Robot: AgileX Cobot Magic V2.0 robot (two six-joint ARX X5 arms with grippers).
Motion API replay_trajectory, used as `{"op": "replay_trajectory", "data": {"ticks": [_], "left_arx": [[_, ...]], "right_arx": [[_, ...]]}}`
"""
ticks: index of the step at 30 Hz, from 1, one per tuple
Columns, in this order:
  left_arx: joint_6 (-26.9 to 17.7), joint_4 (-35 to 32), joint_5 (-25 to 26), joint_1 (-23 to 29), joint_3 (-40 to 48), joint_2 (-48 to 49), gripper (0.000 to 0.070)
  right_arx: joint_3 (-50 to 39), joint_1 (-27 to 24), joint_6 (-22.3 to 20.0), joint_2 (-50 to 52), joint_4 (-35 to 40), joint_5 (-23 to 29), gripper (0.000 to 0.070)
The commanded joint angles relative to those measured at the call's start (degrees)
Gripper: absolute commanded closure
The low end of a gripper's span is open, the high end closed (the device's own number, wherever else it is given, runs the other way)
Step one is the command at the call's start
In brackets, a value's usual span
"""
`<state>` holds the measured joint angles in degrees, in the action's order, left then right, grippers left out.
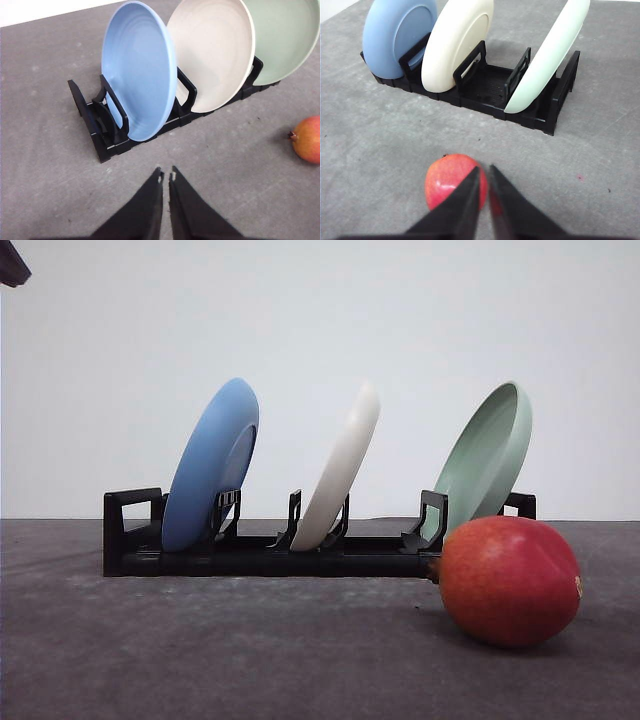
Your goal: Place pomegranate in white plate
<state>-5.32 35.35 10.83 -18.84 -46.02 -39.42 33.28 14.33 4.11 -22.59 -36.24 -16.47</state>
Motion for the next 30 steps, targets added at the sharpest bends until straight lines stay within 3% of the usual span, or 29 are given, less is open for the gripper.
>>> {"op": "replay_trajectory", "data": {"ticks": [1, 2, 3, 5, 15, 24, 30], "left_arx": [[-1.27, -0.71, 0.26, -0.46, -1.2, -0.28, 0.0575], [-1.24, -0.71, 0.28, -0.58, -1.2, -0.26, 0.0478], [-1.14, -0.7, 0.28, -0.66, -1.2, -0.25, 0.0388], [-1.05, -0.69, 0.28, -0.8, -1.2, -0.2, 0.029], [-1.11, -3.53, 0.91, -4.25, -1.2, -1.05, 0.0307], [-1.09, -16.76, 0.58, -13.18, -1.2, -9.28, 0.0307], [-1.03, -28.84, -3.28, -18.75, -1.22, -19.36, 0.0307]], "right_arx": [[0.92, 0.28, -0.77, -0.13, 0.62, -0.02, 0.0461], [0.92, 0.28, -0.76, -0.13, 0.69, -0.02, 0.0366], [0.92, 0.28, -0.76, -0.13, 0.69, -0.02, 0.0319], [0.92, 0.28, -0.76, -0.13, 0.69, -0.02, 0.0295], [0.92, 0.28, -0.64, -0.13, 0.71, -0.06, 0.0296], [0.92, 0.28, -0.01, -0.13, 1.69, -0.09, 0.0296], [0.92, 0.28, -0.04, -0.13, 1.94, -0.08, 0.0296]]}}
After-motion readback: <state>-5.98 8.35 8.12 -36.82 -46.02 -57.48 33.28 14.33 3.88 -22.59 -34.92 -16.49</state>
